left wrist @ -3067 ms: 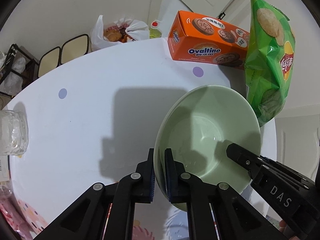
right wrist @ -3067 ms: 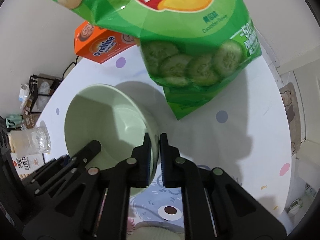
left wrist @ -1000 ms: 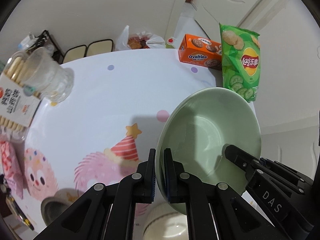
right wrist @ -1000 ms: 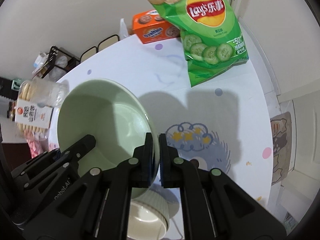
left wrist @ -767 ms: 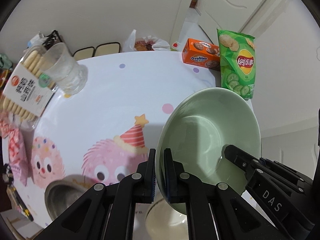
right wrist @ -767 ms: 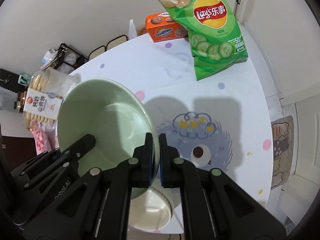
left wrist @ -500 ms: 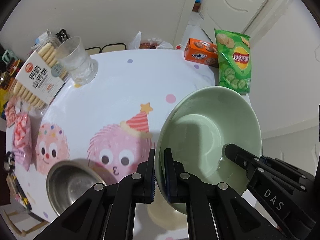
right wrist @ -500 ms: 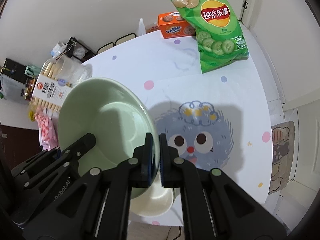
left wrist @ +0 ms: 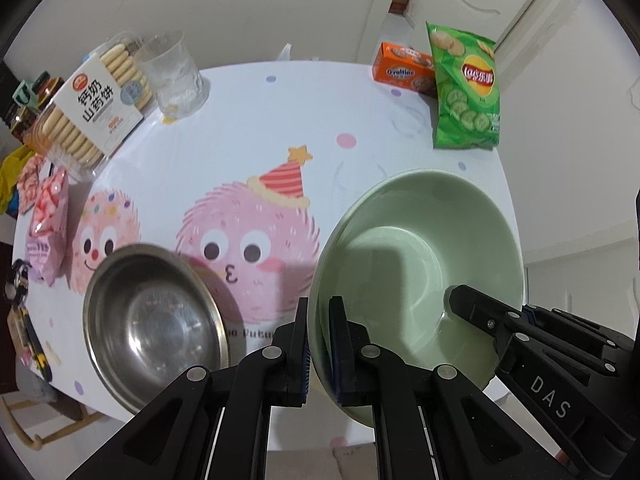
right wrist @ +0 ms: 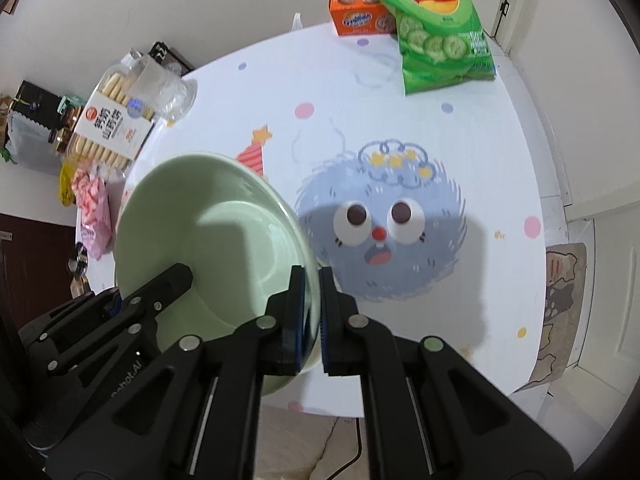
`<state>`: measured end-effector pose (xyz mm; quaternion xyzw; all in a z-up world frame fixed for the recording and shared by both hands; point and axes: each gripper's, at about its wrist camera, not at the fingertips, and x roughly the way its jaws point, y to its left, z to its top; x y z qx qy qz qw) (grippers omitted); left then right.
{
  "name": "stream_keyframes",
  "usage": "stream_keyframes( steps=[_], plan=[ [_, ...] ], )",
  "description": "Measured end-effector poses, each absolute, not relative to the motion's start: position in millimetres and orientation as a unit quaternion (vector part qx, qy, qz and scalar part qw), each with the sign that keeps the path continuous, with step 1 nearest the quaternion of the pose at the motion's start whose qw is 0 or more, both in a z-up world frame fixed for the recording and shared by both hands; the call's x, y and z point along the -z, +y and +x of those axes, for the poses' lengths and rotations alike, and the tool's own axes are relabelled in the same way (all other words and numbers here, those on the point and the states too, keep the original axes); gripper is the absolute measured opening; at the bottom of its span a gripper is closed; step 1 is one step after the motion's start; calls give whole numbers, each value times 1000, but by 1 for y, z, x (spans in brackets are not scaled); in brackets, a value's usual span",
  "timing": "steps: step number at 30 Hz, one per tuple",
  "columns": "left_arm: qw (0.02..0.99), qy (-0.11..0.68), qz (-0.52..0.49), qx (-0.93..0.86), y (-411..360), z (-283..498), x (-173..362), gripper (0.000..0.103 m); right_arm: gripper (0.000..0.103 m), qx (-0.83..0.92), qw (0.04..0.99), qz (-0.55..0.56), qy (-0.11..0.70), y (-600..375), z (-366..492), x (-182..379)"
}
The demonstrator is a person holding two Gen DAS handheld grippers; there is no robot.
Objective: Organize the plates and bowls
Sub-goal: 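Lift the pale green bowl and carry it to the nested bowls, then lower the pale green bowl onto the nested bowls, open both tools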
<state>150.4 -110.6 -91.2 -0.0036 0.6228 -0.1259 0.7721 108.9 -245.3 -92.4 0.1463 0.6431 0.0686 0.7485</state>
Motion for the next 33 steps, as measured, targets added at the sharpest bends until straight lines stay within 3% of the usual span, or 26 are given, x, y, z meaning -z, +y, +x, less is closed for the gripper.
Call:
stream_keyframes(
  steps=[33],
  plan=[
    [746, 656, 21, 115, -115, 130, 137, 10, 9, -66, 716, 76, 691, -228, 90, 135]
  ],
)
